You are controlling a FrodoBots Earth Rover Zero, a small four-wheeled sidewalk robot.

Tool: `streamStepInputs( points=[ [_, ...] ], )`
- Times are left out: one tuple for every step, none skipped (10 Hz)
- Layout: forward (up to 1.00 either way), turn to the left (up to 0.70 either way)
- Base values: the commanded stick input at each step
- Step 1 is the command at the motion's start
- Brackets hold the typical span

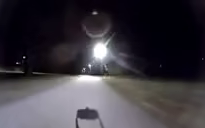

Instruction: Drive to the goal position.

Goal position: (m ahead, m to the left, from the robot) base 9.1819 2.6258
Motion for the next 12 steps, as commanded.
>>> streamStepInputs(
  points=[
    [0.54, 0.15],
    [0.71, 0.19],
    [0.88, 0.24],
    [1.00, 0.27],
    [1.00, 0.27],
    [1.00, 0.27],
    [1.00, 0.27],
    [1.00, 0.25],
    [1.00, 0.19],
    [1.00, 0.14],
    [1.00, 0.09],
    [1.00, 0.04]
  ],
)
